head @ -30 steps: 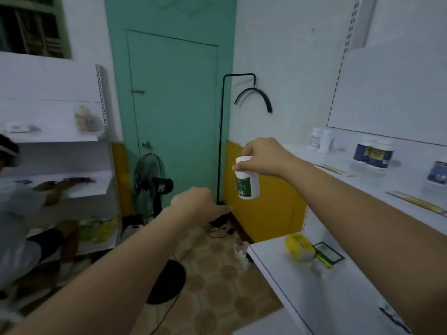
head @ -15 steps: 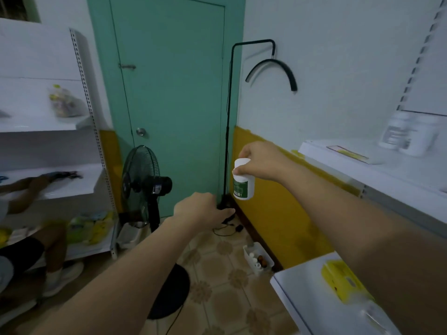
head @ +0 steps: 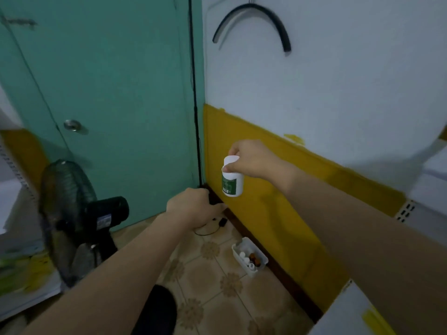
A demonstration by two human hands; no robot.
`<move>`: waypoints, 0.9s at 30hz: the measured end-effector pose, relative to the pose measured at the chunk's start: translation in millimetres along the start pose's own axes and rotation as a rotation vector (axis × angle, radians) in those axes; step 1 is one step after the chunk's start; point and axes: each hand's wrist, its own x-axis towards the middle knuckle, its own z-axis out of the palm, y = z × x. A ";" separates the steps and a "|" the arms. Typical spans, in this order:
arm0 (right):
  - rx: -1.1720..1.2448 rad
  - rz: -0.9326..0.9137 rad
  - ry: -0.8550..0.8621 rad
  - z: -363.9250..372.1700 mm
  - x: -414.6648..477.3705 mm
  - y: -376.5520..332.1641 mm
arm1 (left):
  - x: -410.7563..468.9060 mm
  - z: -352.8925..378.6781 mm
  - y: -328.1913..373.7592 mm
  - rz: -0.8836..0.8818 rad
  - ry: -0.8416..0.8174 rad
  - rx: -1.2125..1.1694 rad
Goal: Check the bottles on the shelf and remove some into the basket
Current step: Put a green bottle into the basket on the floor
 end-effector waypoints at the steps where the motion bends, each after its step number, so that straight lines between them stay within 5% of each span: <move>1: 0.003 0.022 0.011 6.0 17.3 7.9 | 21.4 1.7 -5.0 0.019 -0.003 -0.001; 15: -0.040 0.427 0.094 38.4 172.4 176.8 | 273.8 108.7 22.0 0.425 -0.073 0.133; 27: -0.047 0.561 -0.049 119.4 270.1 349.7 | 424.1 238.9 36.6 0.524 -0.103 0.136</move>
